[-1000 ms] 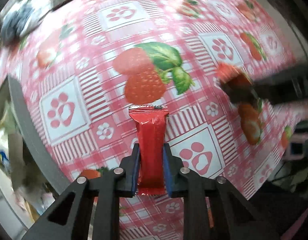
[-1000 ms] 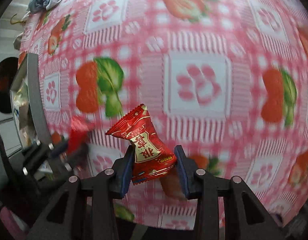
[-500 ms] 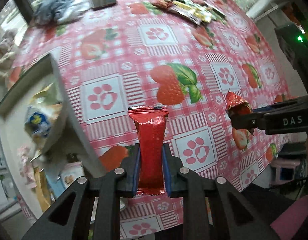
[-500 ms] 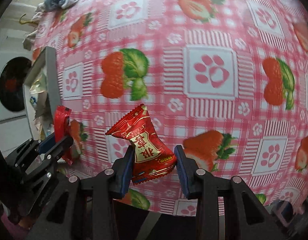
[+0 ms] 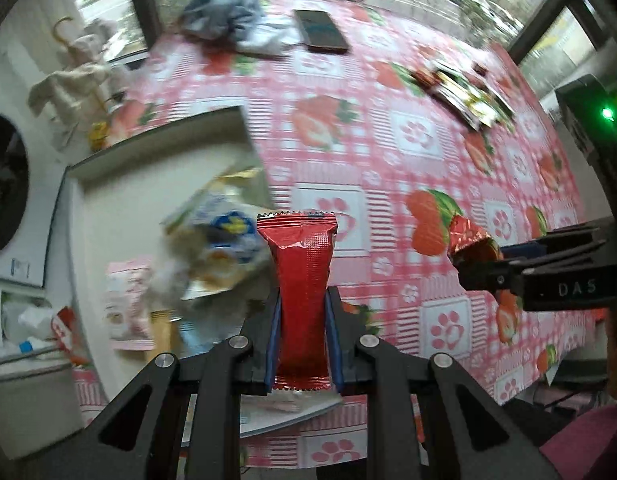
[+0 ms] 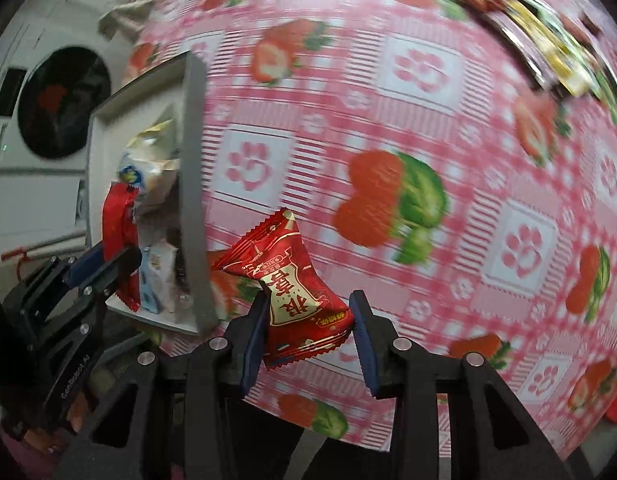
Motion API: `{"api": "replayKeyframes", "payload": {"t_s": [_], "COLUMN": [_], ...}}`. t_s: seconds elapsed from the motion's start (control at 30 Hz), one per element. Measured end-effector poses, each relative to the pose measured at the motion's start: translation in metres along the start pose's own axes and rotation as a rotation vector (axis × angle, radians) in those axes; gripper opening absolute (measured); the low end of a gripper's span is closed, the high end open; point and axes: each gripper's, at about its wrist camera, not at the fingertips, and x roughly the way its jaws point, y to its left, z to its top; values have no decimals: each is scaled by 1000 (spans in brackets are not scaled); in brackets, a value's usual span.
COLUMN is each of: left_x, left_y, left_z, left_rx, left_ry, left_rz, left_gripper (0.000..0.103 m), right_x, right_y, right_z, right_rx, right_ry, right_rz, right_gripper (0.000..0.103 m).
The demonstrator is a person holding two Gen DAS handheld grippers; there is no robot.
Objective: Organize snacks
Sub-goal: 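Carry red bar with left tool while right tool carries red candy to white tray, then open both tools over white tray to drop red bar and red candy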
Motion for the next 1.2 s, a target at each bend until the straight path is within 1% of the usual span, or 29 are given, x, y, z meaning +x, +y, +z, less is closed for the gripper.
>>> {"api": "replayKeyframes", "payload": {"t_s": [0.27, 0.4, 0.57, 0.73, 0.87, 0.97, 1.13, 1.17, 1.2], "left_x": [-9, -7, 1, 7, 9, 14, 23, 25, 25], "left_y": [57, 82, 96, 104, 110, 114, 119, 118, 118], "left_z": [-2, -8, -17, -21, -12, -3, 5, 6, 6], "left_rx": [-136, -186, -219, -240, -242, -248, -254, -251, -245], "left_ry": [-32, -25, 2, 18, 6, 0, 21, 23, 26], "left_rz": [50, 74, 82, 79, 80, 81, 85, 84, 81], "left_gripper": [22, 22, 22, 22, 22, 22, 23, 24, 30], "right_x": [3, 10, 27, 33, 31, 35, 42, 42, 44], "right_y": [63, 93, 127, 146, 155, 160, 167, 170, 172], "right_z": [25, 33, 36, 50, 69, 81, 96, 97, 99], "right_rx": [-122, -185, -261, -287, -284, -284, -284, -286, -286], "right_ry": [22, 40, 77, 70, 51, 47, 45, 44, 48], "right_rz": [10, 17, 18, 13, 15, -2, -25, -27, -29], "right_gripper": [41, 41, 41, 41, 41, 41, 41, 44, 46]}}
